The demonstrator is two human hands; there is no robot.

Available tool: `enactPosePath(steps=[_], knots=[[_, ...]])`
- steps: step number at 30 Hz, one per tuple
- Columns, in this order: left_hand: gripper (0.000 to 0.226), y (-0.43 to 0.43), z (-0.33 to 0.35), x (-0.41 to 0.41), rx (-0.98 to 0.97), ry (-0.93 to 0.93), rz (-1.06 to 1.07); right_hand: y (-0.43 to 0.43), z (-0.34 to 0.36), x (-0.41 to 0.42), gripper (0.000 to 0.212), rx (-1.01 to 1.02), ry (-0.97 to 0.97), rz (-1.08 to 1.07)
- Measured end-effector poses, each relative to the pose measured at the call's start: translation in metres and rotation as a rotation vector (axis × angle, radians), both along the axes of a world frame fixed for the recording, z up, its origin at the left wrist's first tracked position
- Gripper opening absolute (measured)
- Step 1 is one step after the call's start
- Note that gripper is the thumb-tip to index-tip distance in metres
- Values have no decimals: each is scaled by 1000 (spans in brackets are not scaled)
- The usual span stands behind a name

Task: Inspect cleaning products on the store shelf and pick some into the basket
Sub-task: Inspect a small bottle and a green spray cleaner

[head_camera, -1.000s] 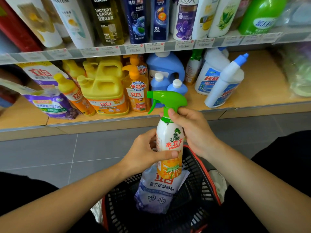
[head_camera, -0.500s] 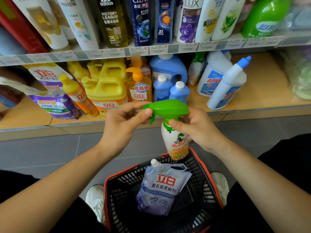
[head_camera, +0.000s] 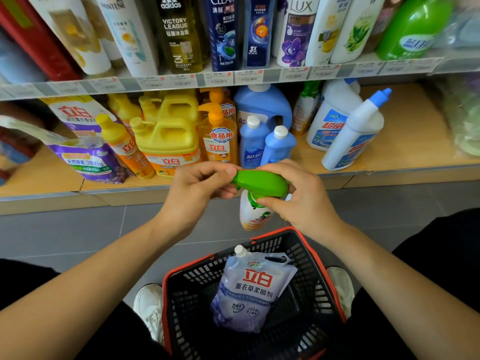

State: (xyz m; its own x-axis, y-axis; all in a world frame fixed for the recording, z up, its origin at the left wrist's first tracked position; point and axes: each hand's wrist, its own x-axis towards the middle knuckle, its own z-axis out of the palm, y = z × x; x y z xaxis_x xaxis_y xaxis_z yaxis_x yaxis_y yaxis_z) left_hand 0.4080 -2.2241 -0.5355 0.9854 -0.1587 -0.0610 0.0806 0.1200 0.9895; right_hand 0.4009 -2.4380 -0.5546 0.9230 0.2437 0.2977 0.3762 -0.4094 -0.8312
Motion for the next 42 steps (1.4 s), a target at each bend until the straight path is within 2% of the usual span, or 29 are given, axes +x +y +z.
enactPosePath(steps=[5, 8, 11, 20, 22, 26, 32, 36, 39, 42], knots=[[17, -2, 2, -2, 77, -80, -27, 1, -2, 1, 53, 9, -11, 4], [23, 2, 3, -3, 232, -263, -35, 0, -2, 1, 52, 40, 14, 1], [26, 10, 5, 1, 471, -501, -48, 0, 0, 0, 52, 80, 24, 0], [26, 17, 6, 3, 672, -888, -113, -5, 2, 0, 50, 94, 54, 17], [29, 14, 7, 3, 640, -810, -76, -7, 3, 1, 49, 82, 48, 25], [27, 10, 10, 2, 449, -372, -46, -7, 3, 2, 46, 63, 52, 44], [17, 5, 3, 5, 225, -72, -77, -8, -3, 6, 45, 79, 53, 41], [22, 7, 0, 6, 186, -63, -107, -11, -3, 11, 46, 226, 161, 46], [25, 7, -4, 7, 208, -98, -132, -15, 0, 17, 41, 465, 295, 69], [22, 0, -6, 6, 117, 10, -132, -12, 1, 20, 33, 638, 408, 86]])
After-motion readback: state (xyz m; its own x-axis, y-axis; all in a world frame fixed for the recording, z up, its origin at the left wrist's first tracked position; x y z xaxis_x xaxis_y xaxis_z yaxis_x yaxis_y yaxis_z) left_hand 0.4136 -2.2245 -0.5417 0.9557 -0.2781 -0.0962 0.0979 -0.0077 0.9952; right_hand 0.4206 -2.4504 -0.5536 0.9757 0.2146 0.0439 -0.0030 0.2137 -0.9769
